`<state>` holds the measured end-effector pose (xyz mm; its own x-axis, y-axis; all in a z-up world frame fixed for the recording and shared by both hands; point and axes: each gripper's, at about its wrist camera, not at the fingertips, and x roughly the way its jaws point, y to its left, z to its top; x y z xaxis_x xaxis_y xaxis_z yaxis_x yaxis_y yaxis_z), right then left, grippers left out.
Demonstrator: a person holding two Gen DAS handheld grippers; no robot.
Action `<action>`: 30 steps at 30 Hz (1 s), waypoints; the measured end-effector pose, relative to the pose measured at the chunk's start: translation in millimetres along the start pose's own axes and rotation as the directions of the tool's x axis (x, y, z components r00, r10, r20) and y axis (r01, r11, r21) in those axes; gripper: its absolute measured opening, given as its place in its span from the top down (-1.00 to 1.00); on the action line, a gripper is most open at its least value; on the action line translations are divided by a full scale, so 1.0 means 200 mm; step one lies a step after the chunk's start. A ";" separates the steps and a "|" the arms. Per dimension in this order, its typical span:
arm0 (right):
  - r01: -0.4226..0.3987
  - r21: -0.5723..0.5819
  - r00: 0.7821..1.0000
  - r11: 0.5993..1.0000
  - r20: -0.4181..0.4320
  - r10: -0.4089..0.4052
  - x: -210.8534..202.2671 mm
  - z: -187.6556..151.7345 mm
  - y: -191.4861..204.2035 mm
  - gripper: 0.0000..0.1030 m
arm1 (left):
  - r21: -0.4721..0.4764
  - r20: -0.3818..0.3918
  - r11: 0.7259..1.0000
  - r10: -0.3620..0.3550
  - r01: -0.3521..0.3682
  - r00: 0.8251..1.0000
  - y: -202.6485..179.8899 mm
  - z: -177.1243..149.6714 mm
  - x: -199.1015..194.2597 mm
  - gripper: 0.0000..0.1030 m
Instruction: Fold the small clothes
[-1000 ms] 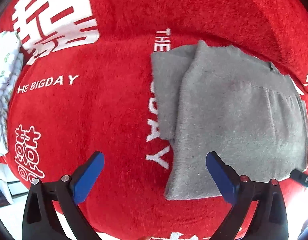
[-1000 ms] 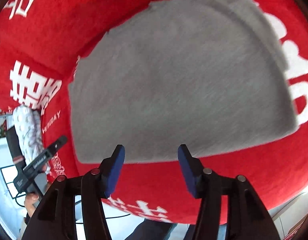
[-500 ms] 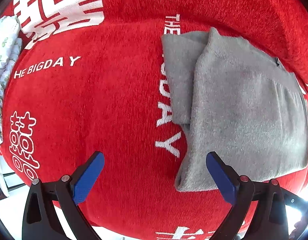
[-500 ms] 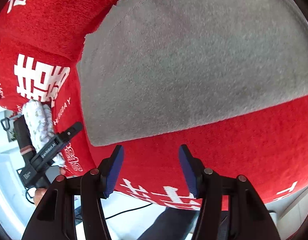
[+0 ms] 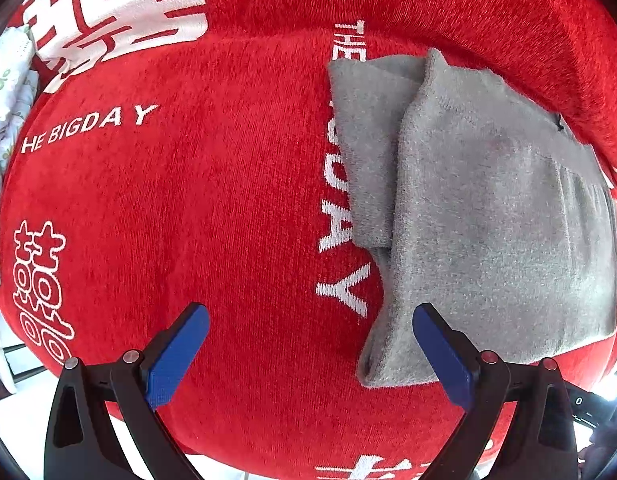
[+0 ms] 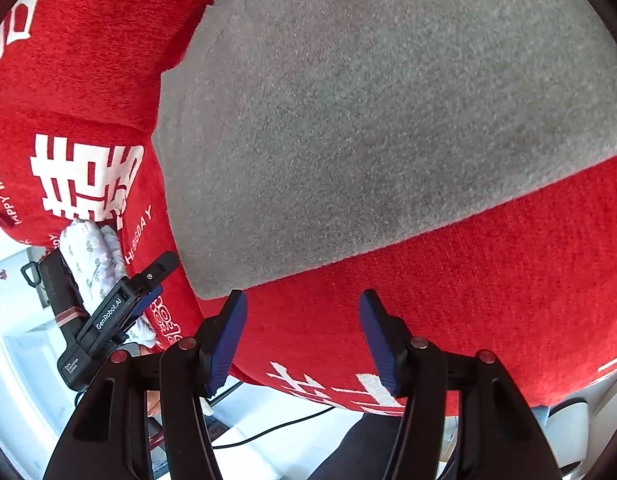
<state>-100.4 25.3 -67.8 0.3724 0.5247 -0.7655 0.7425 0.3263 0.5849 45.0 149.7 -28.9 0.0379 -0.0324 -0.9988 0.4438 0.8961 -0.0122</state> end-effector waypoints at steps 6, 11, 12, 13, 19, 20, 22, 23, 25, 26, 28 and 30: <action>-0.051 0.019 0.999 0.999 0.005 0.051 0.04 0.00 0.02 -0.22 | 0.004 -0.010 1.000 -0.005 0.005 1.000 0.02 0.03 0.04 -0.98; -0.110 0.045 0.994 0.993 0.014 0.110 0.09 0.01 0.05 -0.22 | 0.002 -0.013 1.000 -0.010 0.010 1.000 0.02 0.05 0.08 -0.98; -0.121 0.053 0.993 0.991 0.017 0.120 0.10 0.01 0.05 -0.22 | 0.000 -0.014 1.000 -0.011 0.011 1.000 0.02 0.05 0.09 -0.98; -0.135 0.065 0.991 0.989 0.022 0.134 0.11 0.01 0.04 -0.22 | 0.001 -0.014 1.000 -0.013 0.013 1.000 0.02 0.06 0.10 -0.98; -0.187 0.138 0.981 0.973 0.080 0.178 0.14 -0.01 0.01 -0.23 | 0.007 -0.012 1.000 -0.024 0.024 1.000 0.04 0.10 0.14 -0.98; -0.205 0.154 0.977 0.967 0.098 0.192 0.15 -0.01 0.00 -0.23 | 0.004 -0.011 0.999 -0.035 0.035 0.999 0.06 0.11 0.14 -0.98; -0.229 0.176 0.970 0.957 0.118 0.211 0.16 -0.02 -0.01 -0.24 | -0.012 -0.008 0.997 -0.075 0.075 0.997 0.09 0.13 0.14 -0.98; -0.258 0.198 0.962 0.946 0.138 0.234 0.17 -0.03 -0.02 -0.25 | -0.026 -0.008 0.995 -0.101 0.100 0.995 0.11 0.14 0.15 -0.98; -0.304 0.229 0.948 0.925 0.169 0.270 0.20 -0.04 -0.03 -0.28 | -0.040 -0.009 0.986 -0.160 0.159 0.987 0.15 0.16 0.17 -0.98; -0.330 0.245 0.939 0.912 0.185 0.290 0.21 -0.04 -0.03 -0.28 | -0.034 -0.017 0.983 -0.182 0.182 0.983 0.15 0.17 0.18 -0.98; -0.358 0.258 0.928 0.897 0.203 0.312 0.23 -0.03 -0.01 -0.31 | -0.017 -0.026 0.977 -0.212 0.211 0.977 0.15 0.18 0.20 -0.98; -0.378 0.264 0.920 0.887 0.217 0.327 0.25 -0.01 0.01 -0.31 | 0.008 -0.037 0.965 -0.261 0.262 0.965 0.14 0.20 0.22 -0.98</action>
<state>-81.1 54.4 -103.8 0.7066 0.4183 -0.5707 0.6649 -0.1166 0.7378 94.4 156.7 -70.6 -0.1126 -0.2489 -0.9620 0.4457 0.8526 -0.2727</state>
